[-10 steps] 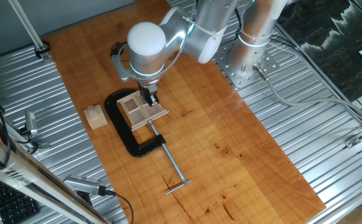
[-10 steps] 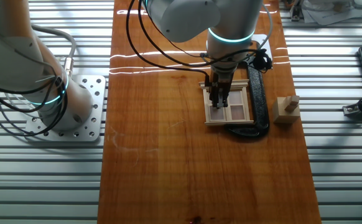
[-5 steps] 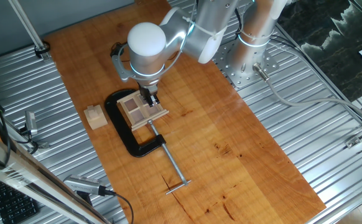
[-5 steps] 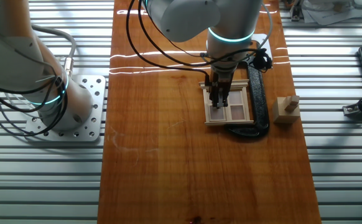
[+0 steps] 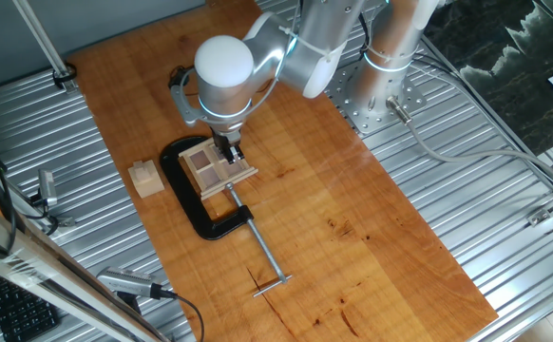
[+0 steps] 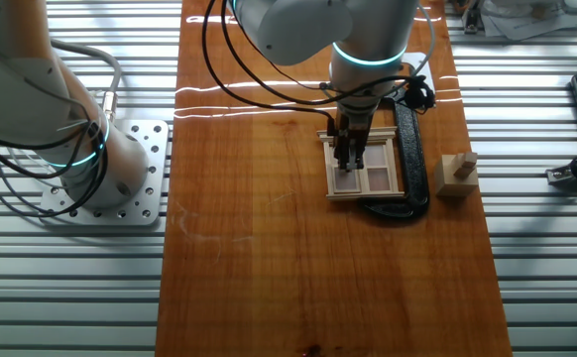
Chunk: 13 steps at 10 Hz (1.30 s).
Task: Open a sliding window
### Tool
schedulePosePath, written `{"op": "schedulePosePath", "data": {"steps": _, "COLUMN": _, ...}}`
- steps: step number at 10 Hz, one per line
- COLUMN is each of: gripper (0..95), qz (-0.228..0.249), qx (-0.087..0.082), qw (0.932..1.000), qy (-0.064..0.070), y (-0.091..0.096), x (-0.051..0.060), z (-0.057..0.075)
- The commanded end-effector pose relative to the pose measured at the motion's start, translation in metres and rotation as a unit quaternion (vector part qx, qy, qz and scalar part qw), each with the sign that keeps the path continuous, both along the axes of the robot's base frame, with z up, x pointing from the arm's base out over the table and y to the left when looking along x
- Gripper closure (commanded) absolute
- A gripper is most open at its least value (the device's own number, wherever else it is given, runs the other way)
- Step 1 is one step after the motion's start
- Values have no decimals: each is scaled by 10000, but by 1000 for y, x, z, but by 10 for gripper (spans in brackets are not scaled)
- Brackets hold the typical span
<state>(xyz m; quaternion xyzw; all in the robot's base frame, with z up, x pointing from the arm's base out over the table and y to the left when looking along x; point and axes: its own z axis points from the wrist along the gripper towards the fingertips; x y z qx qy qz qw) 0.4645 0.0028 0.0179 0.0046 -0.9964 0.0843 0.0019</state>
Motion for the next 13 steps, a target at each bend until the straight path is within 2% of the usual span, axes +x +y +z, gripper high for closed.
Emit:
{"op": "schedulePosePath", "data": {"steps": 1, "gripper": 950, "qz": 4, "qx": 15, "qw": 10000, "qy": 18, "y": 1, "x": 0, "z": 0}}
{"op": "schedulePosePath", "data": {"steps": 13, "gripper": 950, "qz": -67, "qx": 61, "qw": 10000, "qy": 28, "y": 3, "x": 2, "z": 1}}
